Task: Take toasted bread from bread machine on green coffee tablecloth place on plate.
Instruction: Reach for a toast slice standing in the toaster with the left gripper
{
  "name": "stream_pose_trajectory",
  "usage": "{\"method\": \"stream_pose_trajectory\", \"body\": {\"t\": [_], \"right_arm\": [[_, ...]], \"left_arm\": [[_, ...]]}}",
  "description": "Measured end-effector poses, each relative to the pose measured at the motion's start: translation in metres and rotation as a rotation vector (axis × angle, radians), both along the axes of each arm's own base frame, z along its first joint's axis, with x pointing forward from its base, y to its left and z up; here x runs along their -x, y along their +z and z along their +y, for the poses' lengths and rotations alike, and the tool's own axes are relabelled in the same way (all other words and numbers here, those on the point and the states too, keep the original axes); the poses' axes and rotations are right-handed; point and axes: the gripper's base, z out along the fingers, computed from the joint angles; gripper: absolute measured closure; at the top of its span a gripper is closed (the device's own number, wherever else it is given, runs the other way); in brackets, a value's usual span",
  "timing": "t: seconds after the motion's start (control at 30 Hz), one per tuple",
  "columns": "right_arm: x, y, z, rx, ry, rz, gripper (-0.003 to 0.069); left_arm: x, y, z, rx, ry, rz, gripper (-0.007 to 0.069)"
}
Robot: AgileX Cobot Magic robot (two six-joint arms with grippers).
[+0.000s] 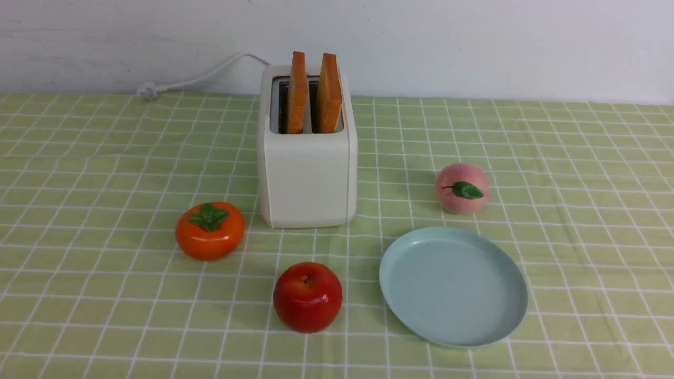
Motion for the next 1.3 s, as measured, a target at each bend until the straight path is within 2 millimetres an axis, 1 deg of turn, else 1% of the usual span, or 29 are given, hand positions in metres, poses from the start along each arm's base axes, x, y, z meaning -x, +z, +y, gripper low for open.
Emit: {"method": "stream_pose_trajectory", "body": {"t": [0.97,1.3], "right_arm": [[0.0,0.0,0.0,0.0,0.0,0.0,0.0419],[0.0,0.0,0.0,0.0,0.0,0.0,0.0419]], "left_arm": [[0.0,0.0001,0.0001,-0.003,0.0,-0.001,0.0387],[-0.0019,0.0062,0.0012,-0.02,0.008,-0.073,0.0386]]}}
